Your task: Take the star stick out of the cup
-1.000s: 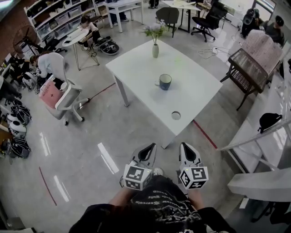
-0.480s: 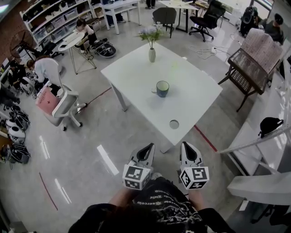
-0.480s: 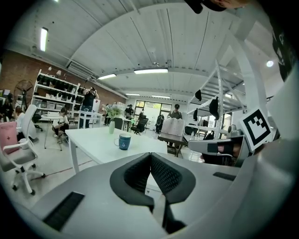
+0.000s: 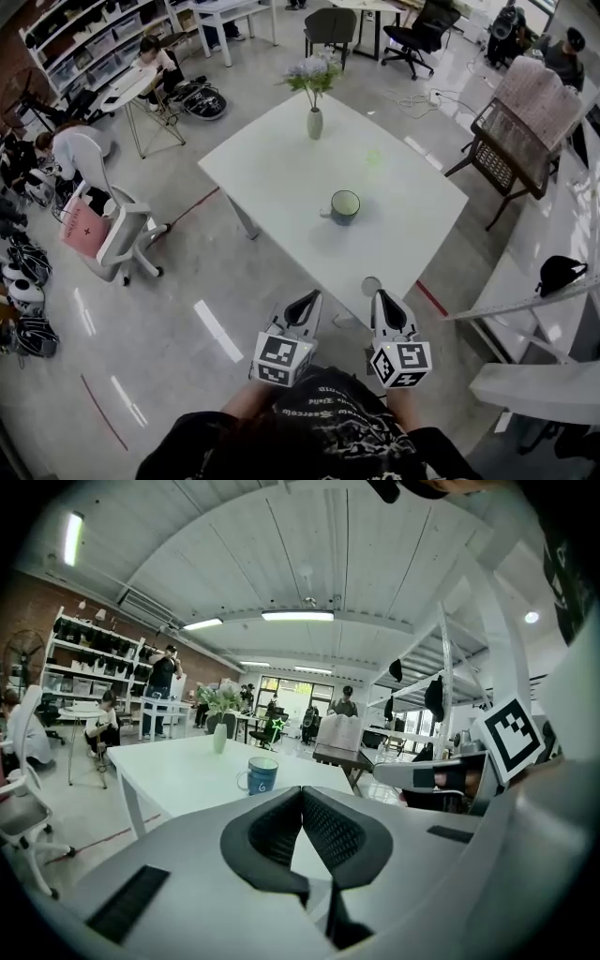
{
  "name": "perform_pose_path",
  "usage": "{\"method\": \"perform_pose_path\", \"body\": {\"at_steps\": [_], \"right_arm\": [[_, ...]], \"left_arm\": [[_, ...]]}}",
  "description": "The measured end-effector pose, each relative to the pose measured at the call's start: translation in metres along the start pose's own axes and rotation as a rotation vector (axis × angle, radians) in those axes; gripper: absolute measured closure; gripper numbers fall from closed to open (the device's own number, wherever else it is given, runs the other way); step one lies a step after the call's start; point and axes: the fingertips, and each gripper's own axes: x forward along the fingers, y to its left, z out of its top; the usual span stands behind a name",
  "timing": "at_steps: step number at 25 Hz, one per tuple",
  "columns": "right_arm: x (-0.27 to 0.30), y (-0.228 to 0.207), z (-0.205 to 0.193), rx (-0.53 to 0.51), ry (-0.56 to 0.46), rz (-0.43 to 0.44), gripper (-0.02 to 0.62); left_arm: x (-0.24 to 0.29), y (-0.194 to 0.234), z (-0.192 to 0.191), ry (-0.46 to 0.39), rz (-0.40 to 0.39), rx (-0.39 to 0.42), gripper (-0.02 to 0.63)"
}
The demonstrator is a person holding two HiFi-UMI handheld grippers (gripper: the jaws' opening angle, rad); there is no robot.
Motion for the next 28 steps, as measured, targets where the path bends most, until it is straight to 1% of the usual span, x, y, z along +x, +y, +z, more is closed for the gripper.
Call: {"method": "perform_pose_path", "body": {"at_steps": [3,5,8,11,13,15,16,20,23,26,28], "right_arm": [[0.043,0.008,0.004,0.011,0.009,-0.023,0.586],[0.067,0.015,0.008,0.015,0.018,-0.037,0.586],[0.090,0.026,0.011,0.009,0.040,-0.052,0.586],[0.110,0.024,0.021,0.024,0.022,-0.071,0.586],[0.120,0.018,0.034,0.030,-0.008,-0.087,0.581],[0.130,0.014,0.044,0.030,-0.025,-0.082,0.547],[0.135,0.012,0.047,0.030,-0.024,-0.074,0.512],[0.148,0.006,0.054,0.026,-0.008,-0.059,0.497],[0.159,0.002,0.066,0.016,-0.011,-0.032,0.446],[0.174,-0.003,0.078,-0.001,-0.018,-0.002,0.439],[0.184,-0.009,0.082,-0.001,-0.011,0.012,0.439]], "left_arm": [[0.019,0.044,0.013,0.003,-0.009,-0.012,0.586],[0.030,0.070,0.021,0.008,-0.017,-0.004,0.586],[0.040,0.095,0.031,0.018,-0.036,0.005,0.586],[0.050,0.116,0.034,0.024,-0.020,0.002,0.586],[0.055,0.124,0.037,0.029,-0.017,0.002,0.586],[0.060,0.129,0.040,0.027,-0.019,0.007,0.586],[0.062,0.133,0.042,0.023,-0.014,0.006,0.586],[0.067,0.140,0.052,0.010,0.013,-0.009,0.586],[0.071,0.140,0.056,0.013,0.007,-0.009,0.586],[0.077,0.140,0.058,0.009,0.013,-0.019,0.586],[0.080,0.138,0.058,0.010,0.021,-0.011,0.586]]}}
